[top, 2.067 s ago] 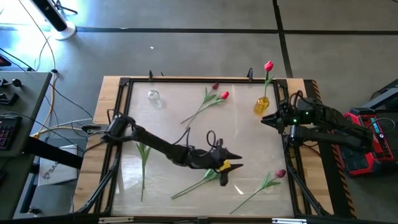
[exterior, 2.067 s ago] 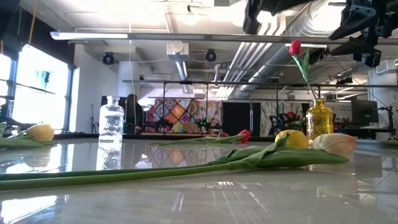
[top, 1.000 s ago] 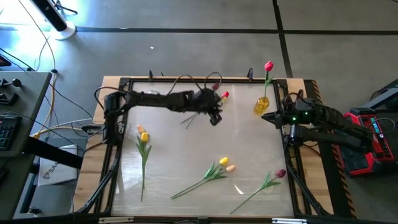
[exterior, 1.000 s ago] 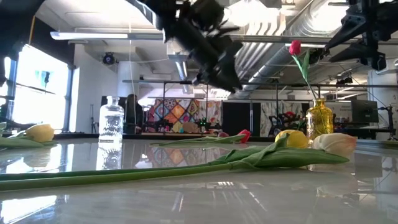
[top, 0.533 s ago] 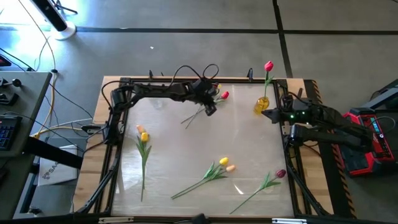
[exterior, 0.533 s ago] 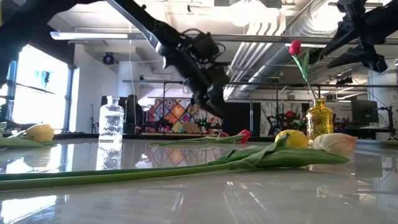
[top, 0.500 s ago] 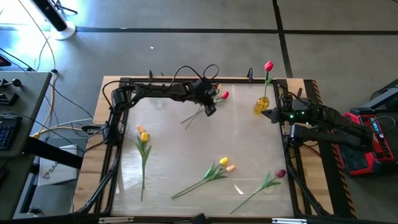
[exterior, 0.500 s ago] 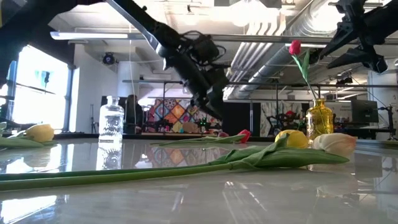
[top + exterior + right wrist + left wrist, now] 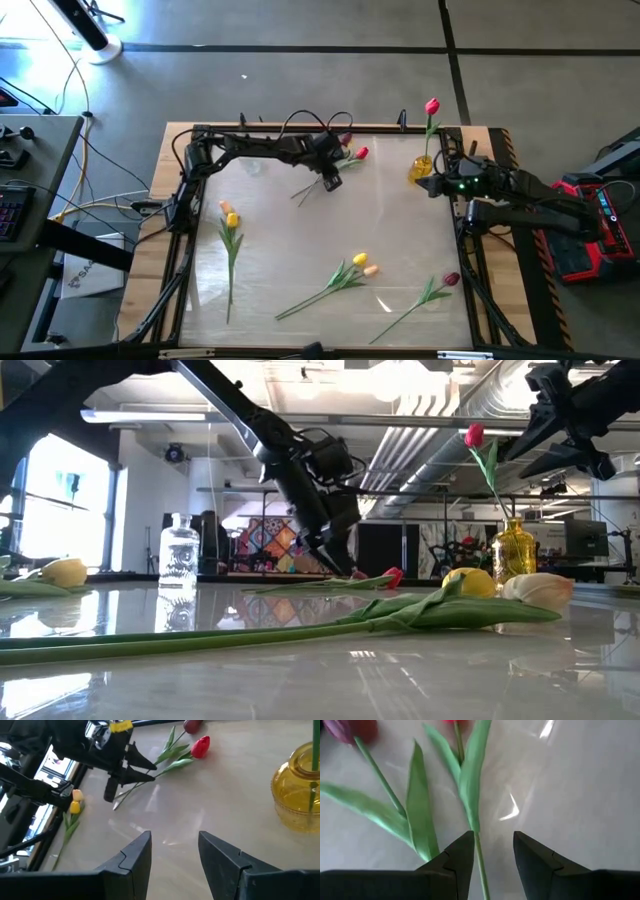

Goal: Sort flowers into vase by color
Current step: Put the red tulip into the yellow vase

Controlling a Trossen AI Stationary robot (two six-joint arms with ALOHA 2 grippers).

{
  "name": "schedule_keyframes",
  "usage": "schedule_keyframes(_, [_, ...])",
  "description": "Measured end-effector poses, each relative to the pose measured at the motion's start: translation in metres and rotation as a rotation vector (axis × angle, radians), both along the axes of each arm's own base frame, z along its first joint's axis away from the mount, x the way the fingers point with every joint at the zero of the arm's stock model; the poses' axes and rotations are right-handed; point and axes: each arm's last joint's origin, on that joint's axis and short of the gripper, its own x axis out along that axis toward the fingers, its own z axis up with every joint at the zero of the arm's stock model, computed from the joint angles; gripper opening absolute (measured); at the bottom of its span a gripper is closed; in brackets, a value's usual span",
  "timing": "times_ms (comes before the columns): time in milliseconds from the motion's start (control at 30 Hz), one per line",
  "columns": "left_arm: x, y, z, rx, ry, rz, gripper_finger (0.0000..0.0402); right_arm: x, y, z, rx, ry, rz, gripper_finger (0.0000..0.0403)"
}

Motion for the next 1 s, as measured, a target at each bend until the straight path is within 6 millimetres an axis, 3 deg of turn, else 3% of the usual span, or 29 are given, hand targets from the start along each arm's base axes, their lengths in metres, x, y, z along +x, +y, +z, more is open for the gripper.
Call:
schedule_keyframes(300, [-0.011,-0.008,-0.007,0.035,0.186,0.036,0.0126,0.002,-0.001,0.003,-0.002,-0.047,-0.003,0.0152])
schedule_keyframes(733, [-0.013,-0.016,-0.009,0.04,0.234,-0.033,0.0124,0.003,0.0,0.004,0.009,-0.06,0.013,0.0152])
schedule_keyframes(833, [-0.012,-0.019,-0.011,0.028,0.235,-0.019,0.0111,0.003,0.0,0.004,0.009,-0.061,0.013,0.0152])
schedule_keyframes(1000, [-0.009,-0.023,-0.019,0.015,0.253,-0.021,0.0056,0.004,0.0,0.005,0.018,-0.08,0.004,0.0152])
